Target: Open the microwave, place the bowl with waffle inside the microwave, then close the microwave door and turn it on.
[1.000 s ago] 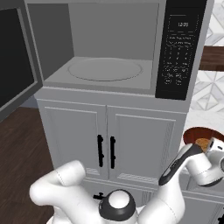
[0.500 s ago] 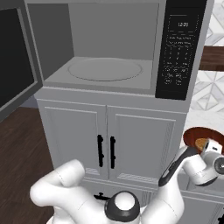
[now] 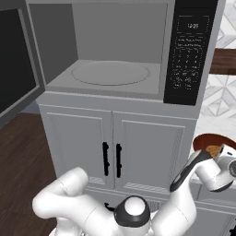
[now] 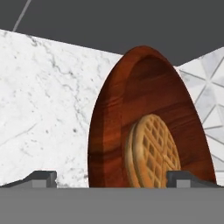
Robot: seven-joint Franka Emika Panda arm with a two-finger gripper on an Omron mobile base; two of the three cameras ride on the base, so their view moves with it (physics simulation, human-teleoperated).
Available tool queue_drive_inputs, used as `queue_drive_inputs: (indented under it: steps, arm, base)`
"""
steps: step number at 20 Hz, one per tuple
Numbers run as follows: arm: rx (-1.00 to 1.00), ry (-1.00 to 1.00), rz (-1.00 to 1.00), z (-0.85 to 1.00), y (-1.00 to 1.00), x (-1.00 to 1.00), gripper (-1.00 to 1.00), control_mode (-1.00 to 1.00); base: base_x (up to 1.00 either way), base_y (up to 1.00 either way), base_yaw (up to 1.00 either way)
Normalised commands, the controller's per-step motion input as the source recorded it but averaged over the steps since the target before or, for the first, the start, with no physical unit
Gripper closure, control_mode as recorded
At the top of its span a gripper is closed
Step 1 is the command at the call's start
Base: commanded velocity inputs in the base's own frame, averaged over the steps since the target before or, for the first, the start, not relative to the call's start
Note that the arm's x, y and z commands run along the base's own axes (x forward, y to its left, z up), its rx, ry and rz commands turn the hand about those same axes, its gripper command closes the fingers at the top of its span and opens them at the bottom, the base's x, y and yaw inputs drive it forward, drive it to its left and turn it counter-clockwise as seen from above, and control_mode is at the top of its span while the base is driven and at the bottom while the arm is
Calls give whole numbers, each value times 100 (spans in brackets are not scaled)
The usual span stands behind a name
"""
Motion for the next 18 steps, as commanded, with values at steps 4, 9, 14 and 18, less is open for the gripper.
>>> queue_drive_inputs:
  steps: [4, 9, 14, 18]
  arm:
    - [0, 0, 0, 0, -6, 14, -100, -100]
    - [0, 0, 0, 0, 1, 0, -100, -100]
    - [0, 0, 0, 0, 0, 0, 100, -100]
    - [0, 0, 0, 0, 0, 0, 100, -100]
  base:
    - [0, 0, 0]
    - [0, 0, 0]
    - [0, 0, 0]
    - [0, 0, 0]
